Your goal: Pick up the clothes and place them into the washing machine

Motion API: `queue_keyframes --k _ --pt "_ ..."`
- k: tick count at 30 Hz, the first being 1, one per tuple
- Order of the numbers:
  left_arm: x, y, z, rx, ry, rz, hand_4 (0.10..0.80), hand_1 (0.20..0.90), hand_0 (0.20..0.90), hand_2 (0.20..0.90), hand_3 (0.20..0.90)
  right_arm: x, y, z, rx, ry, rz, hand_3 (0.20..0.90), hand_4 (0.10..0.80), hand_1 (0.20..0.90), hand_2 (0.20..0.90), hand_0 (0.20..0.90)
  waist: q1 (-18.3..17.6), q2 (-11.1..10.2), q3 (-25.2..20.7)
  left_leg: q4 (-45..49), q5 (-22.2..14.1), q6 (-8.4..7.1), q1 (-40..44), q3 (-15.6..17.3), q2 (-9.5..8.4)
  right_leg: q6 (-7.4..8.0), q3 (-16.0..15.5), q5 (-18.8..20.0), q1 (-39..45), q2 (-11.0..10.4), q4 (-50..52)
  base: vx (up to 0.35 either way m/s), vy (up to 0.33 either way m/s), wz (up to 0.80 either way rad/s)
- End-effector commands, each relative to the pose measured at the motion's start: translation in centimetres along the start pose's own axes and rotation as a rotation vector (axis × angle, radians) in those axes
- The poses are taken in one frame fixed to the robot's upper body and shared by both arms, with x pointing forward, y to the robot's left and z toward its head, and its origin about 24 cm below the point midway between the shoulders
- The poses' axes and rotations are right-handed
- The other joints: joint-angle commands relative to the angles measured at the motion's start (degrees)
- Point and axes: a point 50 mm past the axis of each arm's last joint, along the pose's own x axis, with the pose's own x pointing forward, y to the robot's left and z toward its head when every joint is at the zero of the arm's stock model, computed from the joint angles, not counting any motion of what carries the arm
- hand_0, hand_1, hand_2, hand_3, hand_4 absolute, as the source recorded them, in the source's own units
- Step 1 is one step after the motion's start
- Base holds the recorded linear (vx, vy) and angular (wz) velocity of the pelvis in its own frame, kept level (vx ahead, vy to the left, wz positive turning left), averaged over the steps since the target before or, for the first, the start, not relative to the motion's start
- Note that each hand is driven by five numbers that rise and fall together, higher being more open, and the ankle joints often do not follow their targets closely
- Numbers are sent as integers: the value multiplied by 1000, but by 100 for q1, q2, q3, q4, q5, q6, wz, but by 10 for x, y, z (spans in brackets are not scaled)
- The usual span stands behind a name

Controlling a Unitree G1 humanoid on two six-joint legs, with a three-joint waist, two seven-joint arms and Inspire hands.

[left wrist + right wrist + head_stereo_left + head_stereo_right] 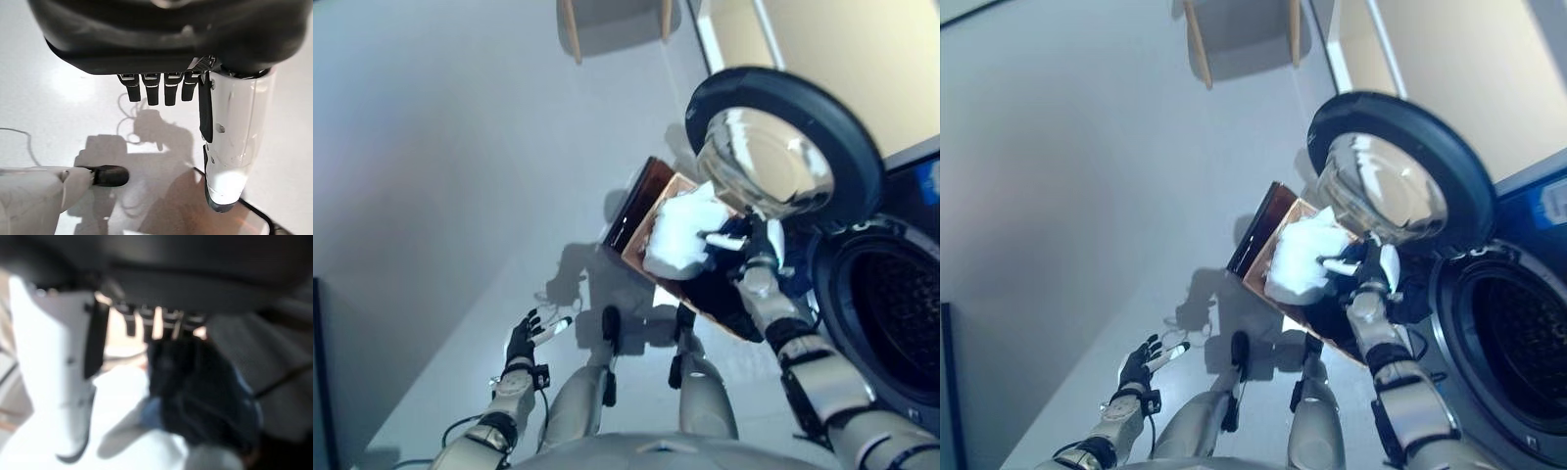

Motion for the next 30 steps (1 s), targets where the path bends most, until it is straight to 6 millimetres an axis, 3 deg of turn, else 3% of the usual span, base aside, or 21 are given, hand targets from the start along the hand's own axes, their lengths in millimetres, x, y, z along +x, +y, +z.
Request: queue_keyframes --k 1,5,11,21,30 --pt "4 3 14 -3 -67 33 800 900 900 900 900 23 -38 47 10 -108 -165 900 800 900 900 900 81 105 -91 -51 98 -623 -59 42 224 276 323 -42 -482 -326 767 -63 46 -2" --pt "5 -2 18 1 -74 23 800 900 900 900 900 27 -45 68 12 -163 -182 900 800 900 900 900 82 179 -36 -51 109 -639 -220 15 191 280 359 -24 -713 -342 843 -21 21 -2" --pt "4 -4 15 -11 -68 21 800 900 900 900 900 19 -34 76 86 -234 -141 900 800 900 900 900 29 142 -42 -51 80 -652 -172 -22 198 290 347 -104 -666 -343 939 21 -4 2" --pt "0 11 -5 6 15 75 800 900 900 900 900 -10 -1 35 190 -192 -34 900 800 900 900 900 -168 -153 -341 -51 -162 -556 368 21 165 360 385 -196 -149 -394 940 68 7 -4" --pt "0 24 -8 23 19 102 800 900 900 900 900 -23 5 30 225 -218 3 900 800 900 900 900 -217 -364 -381 110 -382 -416 750 258 67 410 626 -177 128 -413 930 13 49 -21"
